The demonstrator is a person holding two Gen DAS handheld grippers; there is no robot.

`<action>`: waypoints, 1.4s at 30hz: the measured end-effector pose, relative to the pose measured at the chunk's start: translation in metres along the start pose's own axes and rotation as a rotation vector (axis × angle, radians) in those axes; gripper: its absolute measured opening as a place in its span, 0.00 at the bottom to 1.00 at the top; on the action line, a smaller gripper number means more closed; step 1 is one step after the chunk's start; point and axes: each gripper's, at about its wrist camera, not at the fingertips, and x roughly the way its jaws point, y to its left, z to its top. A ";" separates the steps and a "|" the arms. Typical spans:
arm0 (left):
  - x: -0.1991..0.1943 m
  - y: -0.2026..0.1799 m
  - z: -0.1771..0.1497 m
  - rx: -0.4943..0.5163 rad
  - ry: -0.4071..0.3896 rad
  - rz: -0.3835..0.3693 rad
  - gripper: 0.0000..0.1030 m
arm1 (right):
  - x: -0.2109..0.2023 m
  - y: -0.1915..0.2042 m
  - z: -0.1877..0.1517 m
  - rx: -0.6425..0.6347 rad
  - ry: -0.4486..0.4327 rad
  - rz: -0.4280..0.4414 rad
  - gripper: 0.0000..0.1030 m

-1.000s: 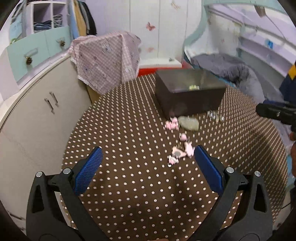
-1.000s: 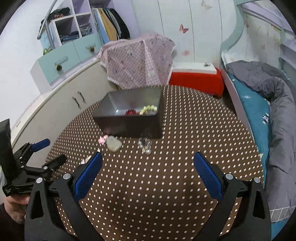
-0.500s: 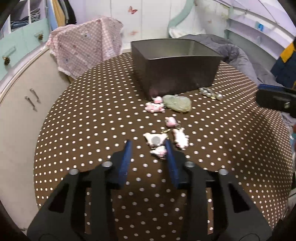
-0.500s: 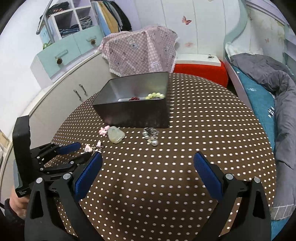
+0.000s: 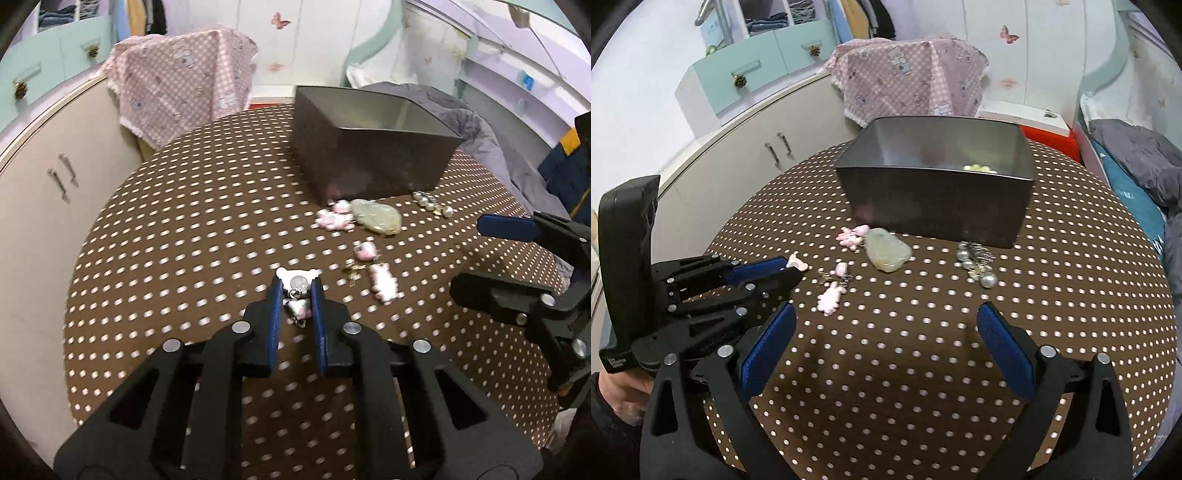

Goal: Organize jewelry
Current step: 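Grasp a pink bunny charm with the left tool while the right tool grasps another pink charm, then carry both charms over the metal tin and open both tools to drop them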

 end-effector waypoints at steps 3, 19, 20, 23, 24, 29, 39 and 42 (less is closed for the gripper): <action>-0.006 0.007 -0.005 -0.023 -0.008 0.026 0.15 | 0.008 0.013 0.002 -0.034 0.011 0.048 0.64; -0.006 0.016 -0.007 -0.054 -0.008 0.045 0.16 | 0.055 0.038 0.014 -0.128 0.048 0.074 0.28; -0.005 0.016 -0.007 -0.053 -0.008 0.043 0.16 | 0.055 0.039 0.013 -0.146 0.047 0.057 0.25; -0.004 0.014 -0.006 -0.042 -0.008 0.036 0.16 | 0.056 0.044 0.010 -0.193 0.044 0.013 0.17; -0.003 0.013 -0.005 -0.038 -0.009 0.035 0.15 | 0.056 0.044 0.009 -0.203 0.043 0.001 0.14; -0.007 0.012 -0.005 -0.053 -0.024 0.014 0.15 | 0.047 0.037 0.006 -0.179 0.026 0.033 0.08; -0.041 -0.001 0.010 -0.036 -0.102 -0.013 0.15 | -0.009 0.021 0.026 -0.114 -0.092 0.096 0.08; -0.059 -0.006 0.026 -0.020 -0.150 -0.027 0.15 | -0.037 0.011 0.041 -0.104 -0.151 0.089 0.08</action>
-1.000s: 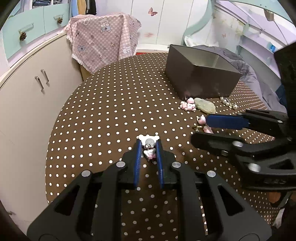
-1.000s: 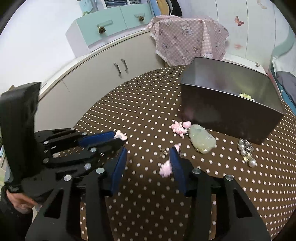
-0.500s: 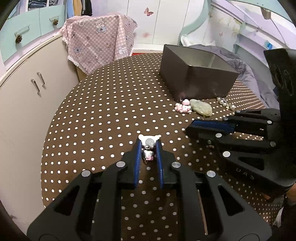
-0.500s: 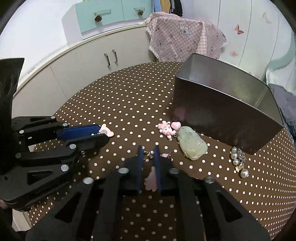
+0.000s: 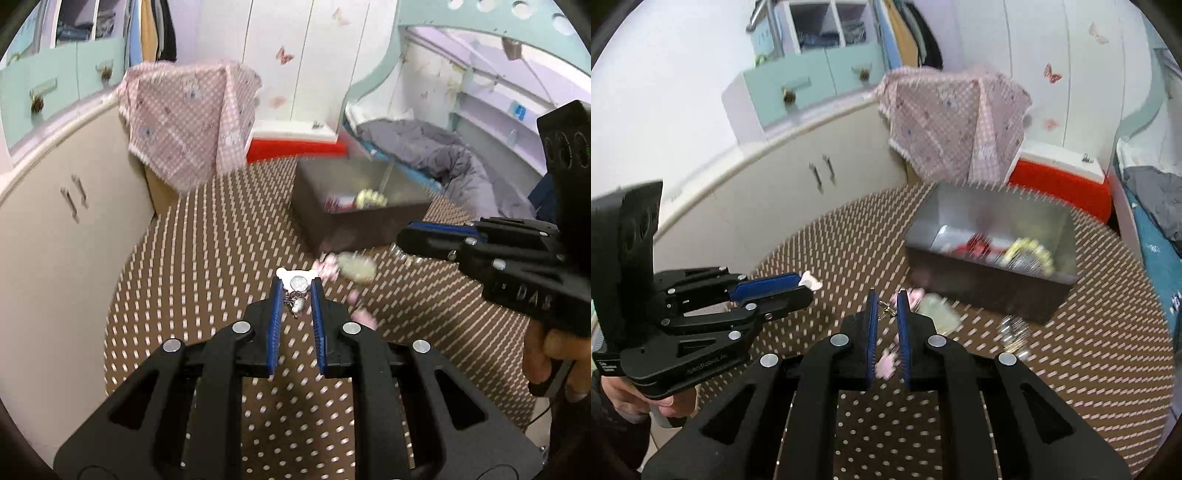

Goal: Organize jewelry
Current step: 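Carry both charms over the metal tin and open both tools to drop them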

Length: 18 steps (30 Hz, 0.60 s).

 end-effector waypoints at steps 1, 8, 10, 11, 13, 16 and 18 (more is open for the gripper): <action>-0.003 -0.002 0.005 0.005 -0.012 -0.005 0.15 | -0.007 -0.003 0.005 -0.001 -0.015 -0.006 0.08; -0.023 -0.028 0.064 0.077 -0.127 -0.029 0.15 | -0.051 -0.042 0.059 0.006 -0.122 -0.066 0.09; -0.022 -0.034 0.079 0.083 -0.145 -0.039 0.15 | -0.054 -0.054 0.070 0.022 -0.127 -0.069 0.09; -0.020 -0.037 0.086 0.082 -0.149 -0.045 0.15 | -0.053 -0.060 0.074 0.034 -0.121 -0.066 0.09; -0.009 -0.040 0.101 0.078 -0.138 -0.061 0.15 | -0.046 -0.069 0.081 0.049 -0.109 -0.067 0.09; 0.009 -0.043 0.113 0.078 -0.108 -0.075 0.15 | -0.033 -0.078 0.084 0.070 -0.071 -0.050 0.09; 0.020 -0.044 0.117 0.078 -0.088 -0.072 0.16 | -0.023 -0.081 0.084 0.078 -0.046 -0.050 0.09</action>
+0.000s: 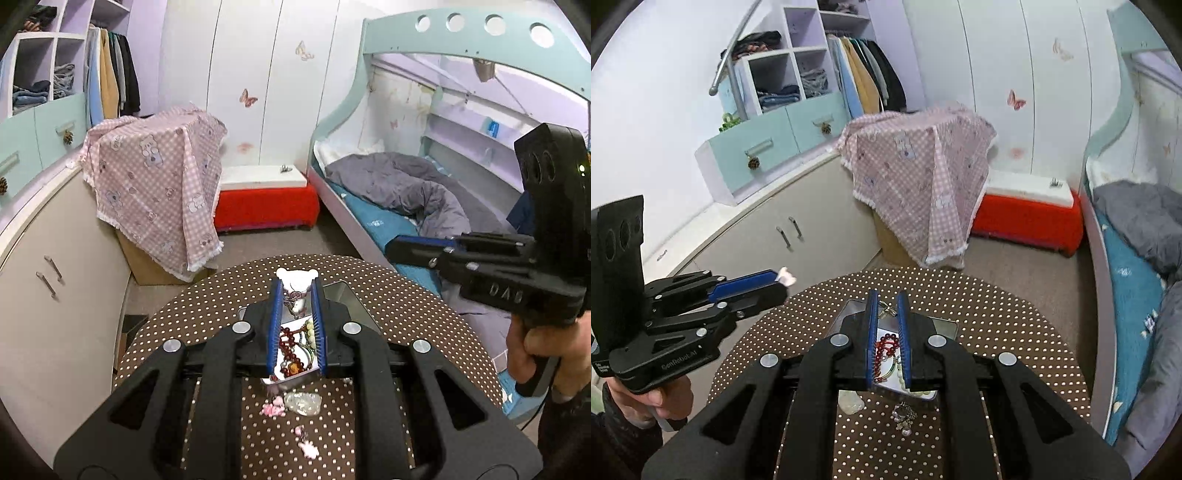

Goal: Organize jewelry
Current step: 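Carry both charms over the metal tin and open both tools to drop them, then move both tools back toward the remaining charms and earrings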

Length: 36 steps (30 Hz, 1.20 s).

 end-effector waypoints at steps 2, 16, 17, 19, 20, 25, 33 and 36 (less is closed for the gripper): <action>0.013 0.001 0.002 -0.001 0.037 -0.002 0.16 | 0.012 -0.004 -0.001 0.022 0.024 0.018 0.09; -0.003 0.023 -0.004 -0.072 0.002 0.143 0.88 | 0.004 -0.027 -0.005 0.153 -0.032 -0.029 0.92; -0.006 0.024 -0.004 -0.077 -0.003 0.151 0.89 | -0.001 -0.025 -0.005 0.151 -0.045 -0.028 0.92; -0.012 0.025 -0.006 -0.080 -0.018 0.166 0.89 | -0.007 -0.021 -0.004 0.142 -0.061 -0.033 0.92; -0.016 0.026 -0.007 -0.081 -0.027 0.175 0.89 | -0.009 -0.019 -0.003 0.137 -0.067 -0.034 0.92; -0.032 0.024 -0.011 -0.091 -0.056 0.206 0.90 | -0.019 -0.011 -0.002 0.122 -0.085 -0.037 0.92; -0.057 0.019 -0.022 -0.084 -0.091 0.247 0.92 | -0.034 0.000 -0.008 0.105 -0.113 -0.044 0.92; -0.063 0.020 -0.028 -0.081 -0.094 0.249 0.93 | -0.042 0.004 -0.013 0.094 -0.125 -0.057 0.92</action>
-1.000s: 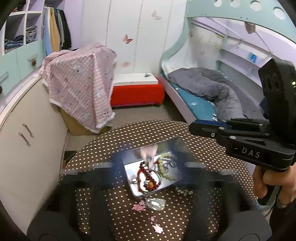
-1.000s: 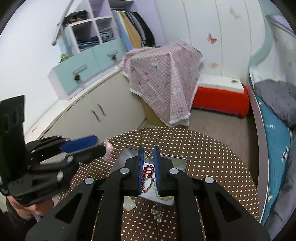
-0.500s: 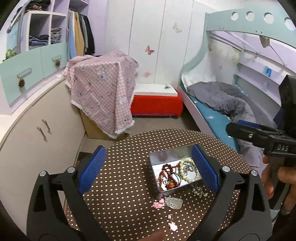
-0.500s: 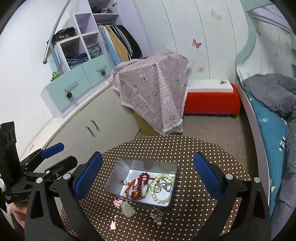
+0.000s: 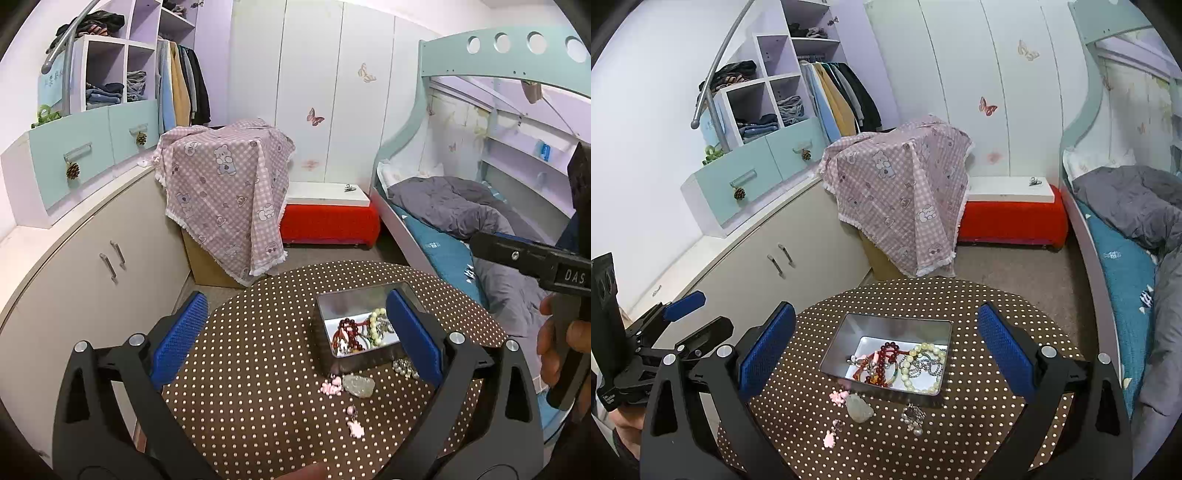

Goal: Organize jewelry
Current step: 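Move both tools back toward the remaining charms and earrings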

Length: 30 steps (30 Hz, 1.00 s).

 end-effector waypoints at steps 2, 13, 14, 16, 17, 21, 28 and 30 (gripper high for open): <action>-0.004 0.002 -0.005 0.001 -0.002 0.005 0.93 | -0.005 0.001 -0.004 -0.005 -0.005 -0.009 0.92; -0.014 0.000 -0.038 0.021 0.030 0.041 0.93 | -0.016 -0.006 -0.037 -0.010 0.027 -0.061 0.92; -0.014 0.000 -0.041 0.019 0.037 0.038 0.93 | -0.017 -0.007 -0.041 -0.005 0.027 -0.060 0.92; -0.013 0.001 -0.047 0.018 0.049 0.038 0.93 | -0.019 -0.009 -0.046 -0.001 0.030 -0.067 0.92; -0.013 0.002 -0.050 0.015 0.055 0.037 0.93 | -0.019 -0.010 -0.051 0.002 0.033 -0.072 0.92; -0.012 0.002 -0.064 -0.001 0.081 0.023 0.93 | -0.019 -0.015 -0.064 0.021 0.040 -0.097 0.92; 0.001 -0.011 -0.088 0.037 0.141 0.002 0.93 | -0.011 -0.026 -0.082 0.030 0.083 -0.123 0.92; 0.005 -0.017 -0.093 0.053 0.152 -0.007 0.93 | -0.007 -0.029 -0.089 0.039 0.100 -0.125 0.92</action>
